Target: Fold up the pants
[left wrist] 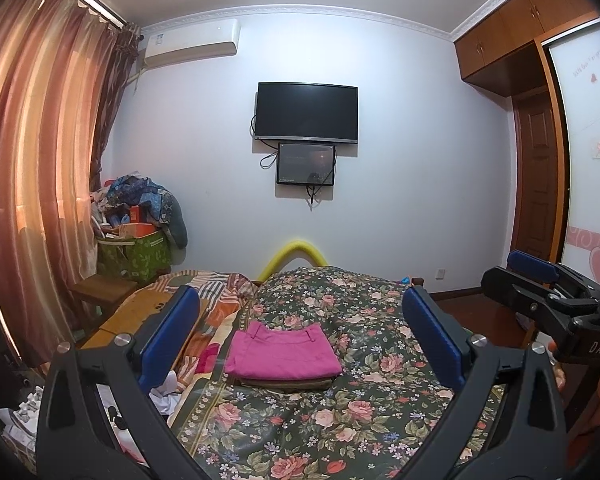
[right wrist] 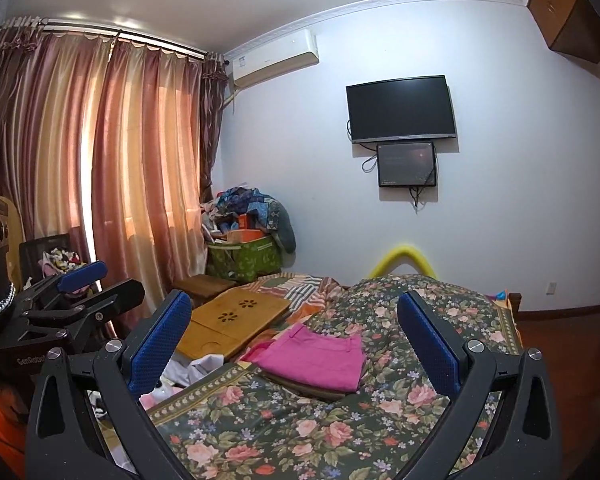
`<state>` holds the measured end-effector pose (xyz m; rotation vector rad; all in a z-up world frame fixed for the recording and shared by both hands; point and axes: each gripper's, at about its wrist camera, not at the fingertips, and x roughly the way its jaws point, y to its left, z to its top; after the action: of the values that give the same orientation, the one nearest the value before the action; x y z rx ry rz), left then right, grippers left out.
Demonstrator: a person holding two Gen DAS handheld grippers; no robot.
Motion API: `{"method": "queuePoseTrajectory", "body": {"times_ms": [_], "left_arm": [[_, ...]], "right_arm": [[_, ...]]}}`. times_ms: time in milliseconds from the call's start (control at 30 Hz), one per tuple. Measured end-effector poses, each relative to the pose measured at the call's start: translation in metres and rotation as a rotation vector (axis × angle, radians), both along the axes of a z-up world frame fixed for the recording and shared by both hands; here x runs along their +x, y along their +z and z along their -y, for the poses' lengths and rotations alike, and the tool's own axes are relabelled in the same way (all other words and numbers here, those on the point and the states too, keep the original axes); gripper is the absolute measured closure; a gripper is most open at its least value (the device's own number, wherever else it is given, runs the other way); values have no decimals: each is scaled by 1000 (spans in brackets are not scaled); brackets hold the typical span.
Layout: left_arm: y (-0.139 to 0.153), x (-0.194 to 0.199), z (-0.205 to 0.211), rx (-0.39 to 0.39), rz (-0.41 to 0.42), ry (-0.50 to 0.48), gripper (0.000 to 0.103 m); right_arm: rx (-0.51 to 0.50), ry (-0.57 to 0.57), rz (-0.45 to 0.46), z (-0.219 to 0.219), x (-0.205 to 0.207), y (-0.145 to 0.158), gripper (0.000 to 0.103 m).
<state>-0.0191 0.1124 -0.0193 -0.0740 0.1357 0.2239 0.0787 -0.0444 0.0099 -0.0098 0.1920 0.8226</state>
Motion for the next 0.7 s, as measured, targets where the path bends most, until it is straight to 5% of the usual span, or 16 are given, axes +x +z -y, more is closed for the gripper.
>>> {"method": "queuePoseTrajectory", "body": {"times_ms": [700], "left_arm": [[-2, 4, 0, 1, -13, -46, 0]], "right_arm": [[-3, -4, -1, 0, 0, 1, 0]]}}
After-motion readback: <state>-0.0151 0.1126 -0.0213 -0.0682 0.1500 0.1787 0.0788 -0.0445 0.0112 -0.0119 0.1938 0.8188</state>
